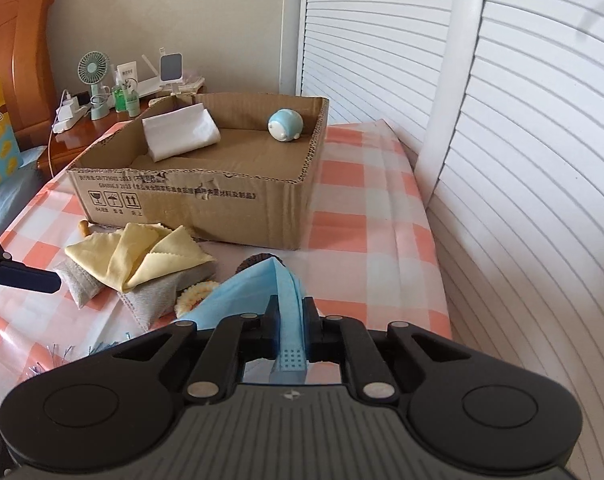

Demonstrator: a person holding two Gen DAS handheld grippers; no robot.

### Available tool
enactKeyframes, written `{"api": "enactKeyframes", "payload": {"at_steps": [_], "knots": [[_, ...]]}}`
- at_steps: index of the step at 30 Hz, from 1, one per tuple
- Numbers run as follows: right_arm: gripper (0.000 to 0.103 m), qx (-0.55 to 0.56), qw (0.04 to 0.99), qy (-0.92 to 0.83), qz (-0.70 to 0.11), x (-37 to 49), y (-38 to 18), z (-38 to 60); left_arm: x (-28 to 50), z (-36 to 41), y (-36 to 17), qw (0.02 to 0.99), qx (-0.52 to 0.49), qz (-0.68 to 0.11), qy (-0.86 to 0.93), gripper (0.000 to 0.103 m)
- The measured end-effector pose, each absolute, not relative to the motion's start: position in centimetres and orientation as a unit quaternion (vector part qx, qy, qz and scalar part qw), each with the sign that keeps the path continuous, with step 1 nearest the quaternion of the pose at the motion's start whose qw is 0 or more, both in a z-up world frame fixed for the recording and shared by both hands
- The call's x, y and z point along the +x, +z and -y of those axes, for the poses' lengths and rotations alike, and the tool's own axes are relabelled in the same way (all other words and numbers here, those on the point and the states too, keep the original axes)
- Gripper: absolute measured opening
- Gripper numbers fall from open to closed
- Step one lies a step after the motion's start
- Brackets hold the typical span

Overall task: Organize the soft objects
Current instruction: 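Lift the mask with the right tool while the left tool grasps the blue sachet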

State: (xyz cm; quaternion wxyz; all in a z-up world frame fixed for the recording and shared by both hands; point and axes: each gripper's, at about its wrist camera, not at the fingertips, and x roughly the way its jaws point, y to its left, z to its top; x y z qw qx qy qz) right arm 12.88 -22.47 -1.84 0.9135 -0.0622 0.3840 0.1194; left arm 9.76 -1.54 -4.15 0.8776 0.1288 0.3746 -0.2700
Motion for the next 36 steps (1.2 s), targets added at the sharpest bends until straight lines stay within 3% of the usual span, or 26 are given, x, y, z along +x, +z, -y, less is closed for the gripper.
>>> {"api": "enactKeyframes", "payload": {"at_steps": [4, 6, 16, 18, 36], "knots": [[0.012, -0.055, 0.913, 0.105, -0.390, 13.0, -2.4, 23.8, 9.8, 3.0, -4.5, 0.866, 0.135, -0.380, -0.296, 0.093], [0.012, -0.053, 0.912, 0.106, -0.392, 12.9, -2.7, 24.2, 9.8, 3.8, -4.7, 0.859, 0.138, -0.387, -0.306, 0.075], [0.012, -0.047, 0.911, 0.113, -0.394, 12.5, -3.0, 25.3, 11.4, 6.0, -6.9, 0.830, 0.129, -0.433, -0.326, 0.050], [0.012, -0.048, 0.911, 0.114, -0.393, 12.4, -3.0, 25.5, 11.5, 6.0, -6.9, 0.832, 0.127, -0.432, -0.323, 0.038], [0.012, -0.073, 0.914, 0.114, -0.384, 11.6, -1.9, 24.9, 10.8, 3.6, -4.8, 0.837, 0.130, -0.429, -0.313, 0.031]]}}
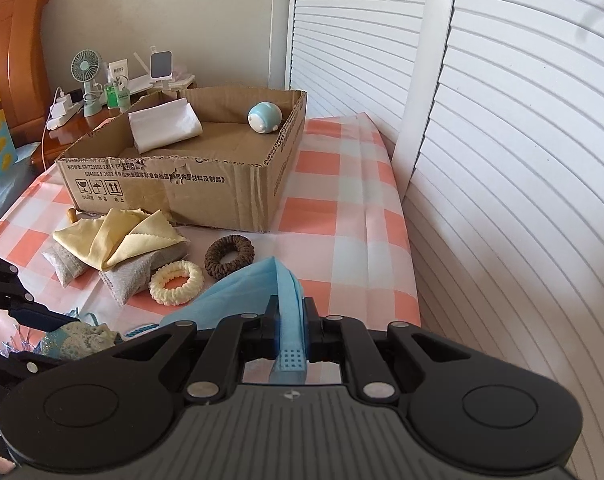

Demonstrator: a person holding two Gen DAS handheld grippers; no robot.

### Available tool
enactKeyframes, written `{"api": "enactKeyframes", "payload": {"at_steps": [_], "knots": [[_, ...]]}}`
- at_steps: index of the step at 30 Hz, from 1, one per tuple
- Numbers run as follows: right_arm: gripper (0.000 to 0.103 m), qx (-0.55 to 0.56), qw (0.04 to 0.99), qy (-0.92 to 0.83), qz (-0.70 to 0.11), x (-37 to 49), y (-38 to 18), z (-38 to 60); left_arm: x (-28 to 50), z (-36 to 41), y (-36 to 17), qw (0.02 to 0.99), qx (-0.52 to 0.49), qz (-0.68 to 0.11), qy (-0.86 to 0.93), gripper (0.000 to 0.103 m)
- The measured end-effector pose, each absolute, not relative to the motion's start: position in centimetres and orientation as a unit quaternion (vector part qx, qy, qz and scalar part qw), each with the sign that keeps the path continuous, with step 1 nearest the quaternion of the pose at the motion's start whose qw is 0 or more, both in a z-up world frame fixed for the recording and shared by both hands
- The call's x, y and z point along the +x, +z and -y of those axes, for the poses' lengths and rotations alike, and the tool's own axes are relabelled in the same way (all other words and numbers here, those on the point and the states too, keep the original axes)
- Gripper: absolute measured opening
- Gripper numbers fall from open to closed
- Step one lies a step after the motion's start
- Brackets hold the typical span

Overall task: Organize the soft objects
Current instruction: 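Lift the mask with the right tool while the left tool grasps the blue sachet, then drop the sachet into the box with the left tool while the right tool carries the mask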

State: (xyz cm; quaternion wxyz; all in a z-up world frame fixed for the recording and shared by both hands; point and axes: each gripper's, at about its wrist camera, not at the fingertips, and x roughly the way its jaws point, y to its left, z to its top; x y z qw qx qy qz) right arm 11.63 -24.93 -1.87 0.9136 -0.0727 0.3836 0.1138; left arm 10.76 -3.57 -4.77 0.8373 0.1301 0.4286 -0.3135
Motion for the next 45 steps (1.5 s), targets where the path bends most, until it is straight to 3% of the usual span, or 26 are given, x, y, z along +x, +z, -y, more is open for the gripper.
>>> {"api": "enactKeyframes", "payload": {"at_steps": [21, 31, 37, 40, 42, 45], "knots": [[0.012, -0.115, 0.924, 0.138, -0.337, 12.2, 2.8, 22.5, 13.2, -1.3, 3.2, 0.879, 0.147, -0.370, -0.262, 0.029], [0.012, -0.102, 0.930, 0.155, -0.318, 14.6, 4.9, 21.7, 20.3, -1.4, 8.4, 0.907, 0.158, -0.319, -0.225, 0.029], [0.012, -0.100, 0.932, 0.162, -0.307, 16.2, 6.2, 21.2, 25.6, -1.4, 8.7, 0.913, 0.164, -0.319, -0.195, 0.029], [0.012, -0.098, 0.934, 0.166, -0.302, 16.8, 6.6, 21.0, 27.9, -1.6, 7.5, 0.913, 0.162, -0.330, -0.179, 0.047], [0.012, -0.097, 0.934, 0.167, -0.300, 17.4, 6.9, 20.9, 28.7, -2.0, 6.5, 0.912, 0.152, -0.336, -0.177, 0.079], [0.012, -0.096, 0.934, 0.169, -0.299, 18.4, 7.2, 20.5, 28.9, -3.0, 5.1, 0.915, 0.131, -0.339, -0.176, 0.083]]}}
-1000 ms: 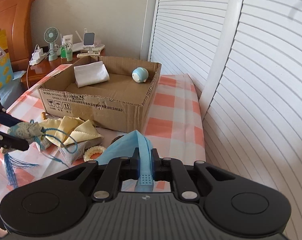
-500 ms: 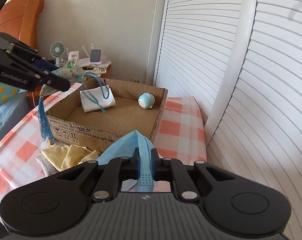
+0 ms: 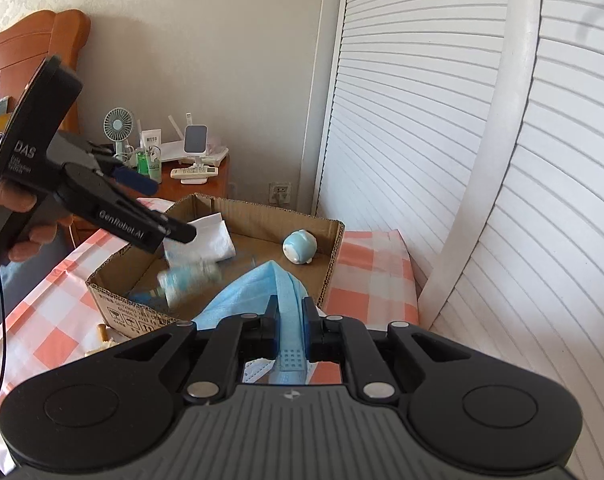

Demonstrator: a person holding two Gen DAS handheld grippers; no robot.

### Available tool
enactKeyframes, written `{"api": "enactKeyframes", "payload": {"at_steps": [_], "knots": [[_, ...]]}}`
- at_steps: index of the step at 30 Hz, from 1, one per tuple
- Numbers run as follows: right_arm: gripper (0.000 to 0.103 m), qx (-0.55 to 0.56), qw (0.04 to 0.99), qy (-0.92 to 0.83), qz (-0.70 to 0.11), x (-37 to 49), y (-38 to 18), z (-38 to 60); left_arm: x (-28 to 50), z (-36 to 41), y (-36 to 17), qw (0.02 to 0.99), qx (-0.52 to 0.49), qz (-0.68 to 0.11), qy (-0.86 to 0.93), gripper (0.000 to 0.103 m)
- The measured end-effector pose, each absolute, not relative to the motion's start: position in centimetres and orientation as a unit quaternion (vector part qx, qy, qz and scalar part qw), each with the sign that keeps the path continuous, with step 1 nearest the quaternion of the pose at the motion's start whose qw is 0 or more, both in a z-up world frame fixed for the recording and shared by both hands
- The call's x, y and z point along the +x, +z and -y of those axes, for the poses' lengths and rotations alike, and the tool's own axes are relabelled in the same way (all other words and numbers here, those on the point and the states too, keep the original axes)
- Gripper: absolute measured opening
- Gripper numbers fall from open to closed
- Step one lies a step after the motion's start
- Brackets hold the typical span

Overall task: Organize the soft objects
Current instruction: 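Drop the sachet into the box with the left tool while the right tool carries the mask, then release the mask into the box with the right tool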

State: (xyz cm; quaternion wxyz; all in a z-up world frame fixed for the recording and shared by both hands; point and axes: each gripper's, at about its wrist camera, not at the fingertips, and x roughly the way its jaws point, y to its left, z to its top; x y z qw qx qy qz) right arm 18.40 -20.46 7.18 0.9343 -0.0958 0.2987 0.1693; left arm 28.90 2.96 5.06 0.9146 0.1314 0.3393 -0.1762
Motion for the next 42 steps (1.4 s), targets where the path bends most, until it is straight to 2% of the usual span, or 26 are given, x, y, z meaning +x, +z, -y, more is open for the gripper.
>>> {"api": "enactKeyframes", "payload": {"at_steps": [9, 17, 22, 24, 26, 28, 29, 42], "knots": [[0.012, -0.079, 0.932, 0.176, -0.306, 22.5, 7.3, 18.6, 24.1, -5.0, 4.0, 0.910, 0.121, -0.359, -0.168, 0.094], [0.012, -0.062, 0.927, 0.178, -0.324, 28.3, 5.7, 15.7, 17.3, -6.1, 5.0, 0.934, 0.109, -0.321, -0.116, 0.096], [0.014, -0.041, 0.927, 0.155, -0.338, 32.6, 4.4, 14.2, 15.4, -7.2, 4.8, 0.941, 0.060, -0.318, -0.101, 0.096], [0.030, -0.030, 0.927, 0.144, -0.346, 34.1, 4.0, 14.0, 15.1, -7.5, 4.3, 0.940, 0.047, -0.325, -0.094, 0.096], [0.068, -0.022, 0.925, 0.132, -0.355, 34.8, 3.7, 14.1, 14.9, -7.6, 3.7, 0.938, 0.047, -0.334, -0.083, 0.096], [0.088, -0.016, 0.928, 0.128, -0.349, 34.4, 3.5, 14.4, 14.8, -7.6, 3.2, 0.935, 0.049, -0.342, -0.075, 0.096], [0.094, -0.016, 0.930, 0.128, -0.343, 34.0, 3.5, 14.5, 14.7, -7.7, 2.9, 0.935, 0.051, -0.345, -0.072, 0.096], [0.103, -0.057, 0.935, 0.127, -0.327, 26.3, 3.8, 15.7, 12.9, -7.9, 2.3, 0.938, 0.051, -0.337, -0.064, 0.101]]}}
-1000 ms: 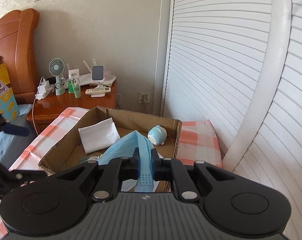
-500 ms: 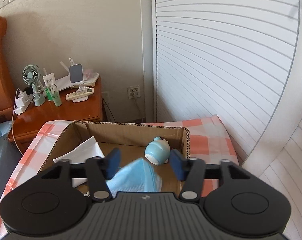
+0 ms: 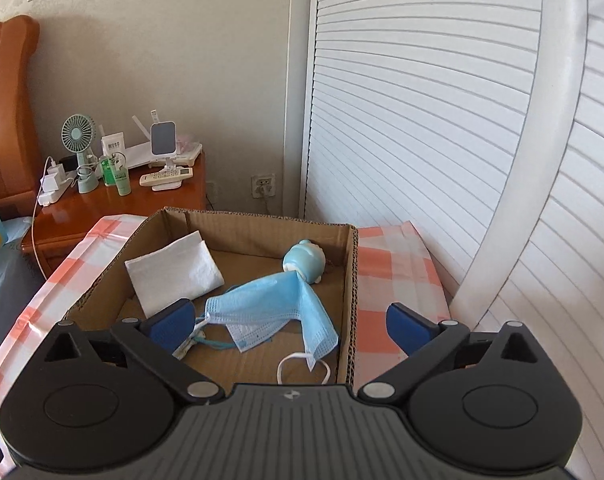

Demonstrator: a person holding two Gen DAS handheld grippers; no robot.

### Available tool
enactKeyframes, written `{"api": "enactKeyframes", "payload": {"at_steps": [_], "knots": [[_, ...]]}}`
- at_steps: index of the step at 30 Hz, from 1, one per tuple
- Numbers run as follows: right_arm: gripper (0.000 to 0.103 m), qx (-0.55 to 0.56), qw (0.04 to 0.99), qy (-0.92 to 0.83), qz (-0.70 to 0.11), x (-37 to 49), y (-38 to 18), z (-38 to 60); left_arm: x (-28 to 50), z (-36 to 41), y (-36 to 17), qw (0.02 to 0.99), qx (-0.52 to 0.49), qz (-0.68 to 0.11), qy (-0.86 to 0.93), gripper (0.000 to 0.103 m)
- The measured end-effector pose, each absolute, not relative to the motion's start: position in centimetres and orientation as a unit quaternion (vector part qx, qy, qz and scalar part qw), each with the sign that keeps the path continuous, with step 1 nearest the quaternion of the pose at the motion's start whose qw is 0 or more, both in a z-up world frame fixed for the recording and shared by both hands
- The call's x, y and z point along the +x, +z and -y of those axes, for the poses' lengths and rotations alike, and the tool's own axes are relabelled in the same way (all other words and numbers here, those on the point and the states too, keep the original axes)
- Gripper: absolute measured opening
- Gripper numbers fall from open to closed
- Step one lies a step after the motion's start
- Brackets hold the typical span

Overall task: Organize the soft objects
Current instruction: 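Release the mask into the box with the right tool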

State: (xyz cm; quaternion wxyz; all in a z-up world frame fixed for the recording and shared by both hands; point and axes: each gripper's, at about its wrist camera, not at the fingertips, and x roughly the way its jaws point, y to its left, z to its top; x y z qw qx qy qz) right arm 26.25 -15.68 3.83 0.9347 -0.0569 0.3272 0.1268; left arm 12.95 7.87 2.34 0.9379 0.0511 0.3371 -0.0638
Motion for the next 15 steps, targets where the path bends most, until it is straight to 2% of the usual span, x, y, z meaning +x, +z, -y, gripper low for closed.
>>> {"api": "enactKeyframes", "payload": {"at_steps": [15], "knots": [[0.103, -0.104, 0.907, 0.153, -0.379, 15.9, -2.5, 17.9, 11.9, -6.4, 0.4, 0.928, 0.050, -0.360, -0.079, 0.101]]}}
